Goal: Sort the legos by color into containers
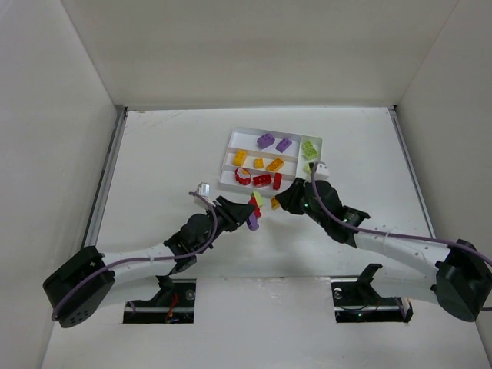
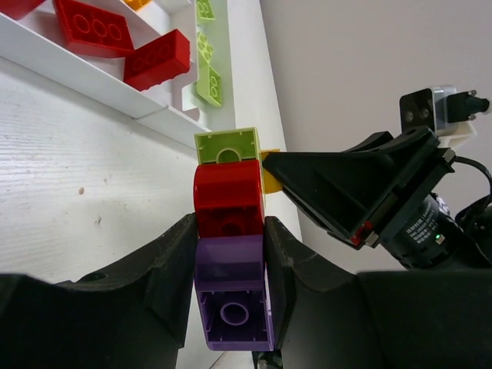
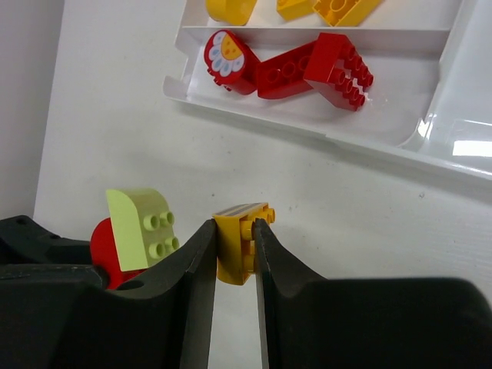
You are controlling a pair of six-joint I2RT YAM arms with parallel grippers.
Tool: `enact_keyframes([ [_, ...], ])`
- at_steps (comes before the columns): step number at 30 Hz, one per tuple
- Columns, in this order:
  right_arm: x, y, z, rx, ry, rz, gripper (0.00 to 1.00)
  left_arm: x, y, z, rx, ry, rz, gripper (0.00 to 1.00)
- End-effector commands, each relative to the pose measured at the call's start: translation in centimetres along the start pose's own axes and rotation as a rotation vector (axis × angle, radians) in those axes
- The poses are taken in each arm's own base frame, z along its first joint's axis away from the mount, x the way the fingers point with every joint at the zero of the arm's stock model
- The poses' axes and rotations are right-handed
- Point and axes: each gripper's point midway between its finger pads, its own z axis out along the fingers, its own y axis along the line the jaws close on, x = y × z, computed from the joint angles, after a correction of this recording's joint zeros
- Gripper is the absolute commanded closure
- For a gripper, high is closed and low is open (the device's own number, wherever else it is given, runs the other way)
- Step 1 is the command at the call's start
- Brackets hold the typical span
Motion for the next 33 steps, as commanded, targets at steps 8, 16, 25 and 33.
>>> enact_keyframes([
  [8,-7.1,3.2,3.6,-0.055,-0.182,0.055,0.79,-7.5,-1.0,-1.5,0.001,-0.181,0.053,0.83],
  [16,-9.2,3.2,13.2,-0.019,-0.225,0.199,0.79,-9.6,0.0,-2.1,-0.017,-0.206,0.048,0.83],
  [25,-10.8,4.2,18.8,0.003,-0.283,0.264,0.79,-9.2,0.3,-2.2,-0.01,-0.19,0.056,0.83],
  [33,-9.5,2.6,20.7,0.059,-0.251,0.255,0.78,-8.8,0.5,-2.3,-0.009,-0.174,0.055,0.82],
])
